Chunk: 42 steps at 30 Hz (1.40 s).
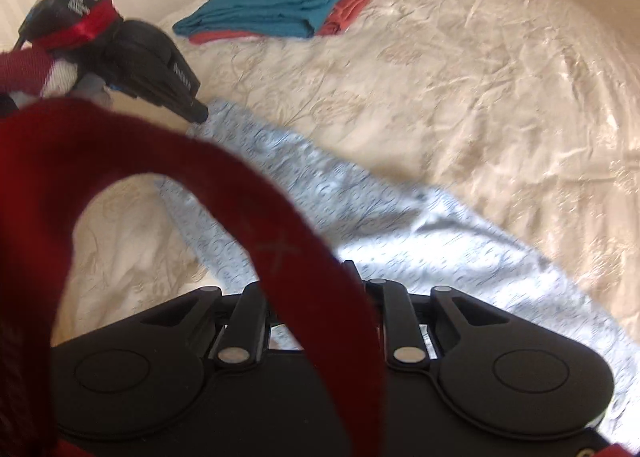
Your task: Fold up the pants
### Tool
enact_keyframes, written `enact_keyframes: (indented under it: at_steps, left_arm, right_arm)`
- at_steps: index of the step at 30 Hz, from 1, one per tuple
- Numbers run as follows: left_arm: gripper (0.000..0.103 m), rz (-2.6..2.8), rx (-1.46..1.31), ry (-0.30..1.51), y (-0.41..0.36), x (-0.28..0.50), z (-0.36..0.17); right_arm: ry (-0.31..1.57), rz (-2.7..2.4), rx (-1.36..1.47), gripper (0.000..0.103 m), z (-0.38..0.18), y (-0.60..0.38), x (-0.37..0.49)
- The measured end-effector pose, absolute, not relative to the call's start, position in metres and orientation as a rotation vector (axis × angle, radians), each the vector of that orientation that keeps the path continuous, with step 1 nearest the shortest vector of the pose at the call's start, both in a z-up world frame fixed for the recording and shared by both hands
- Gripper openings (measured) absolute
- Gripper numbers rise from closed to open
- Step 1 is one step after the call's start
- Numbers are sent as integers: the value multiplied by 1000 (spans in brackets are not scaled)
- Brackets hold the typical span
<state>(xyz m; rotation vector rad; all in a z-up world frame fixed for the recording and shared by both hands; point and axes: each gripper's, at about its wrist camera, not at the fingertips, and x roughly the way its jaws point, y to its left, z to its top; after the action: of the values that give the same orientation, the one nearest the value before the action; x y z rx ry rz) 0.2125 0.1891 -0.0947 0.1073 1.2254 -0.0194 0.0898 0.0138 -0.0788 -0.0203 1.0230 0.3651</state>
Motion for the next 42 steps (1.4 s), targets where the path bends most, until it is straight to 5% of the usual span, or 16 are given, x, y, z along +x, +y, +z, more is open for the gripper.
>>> enact_keyframes:
  at_steps: [11, 29, 33, 42]
  left_arm:
    - [3, 6, 230, 1403, 171, 194, -168]
    - [3, -15, 233, 1366, 173, 181, -170]
    - [3, -6, 217, 1365, 173, 183, -168]
    - [3, -12, 169, 1348, 188, 175, -170]
  right_arm:
    - [989, 340, -116, 29, -93, -25, 164]
    - [1146, 553, -223, 31, -147, 19, 193]
    - [1144, 590, -228, 14, -145, 19, 185]
    - [1018, 376, 18, 8, -116, -28, 210]
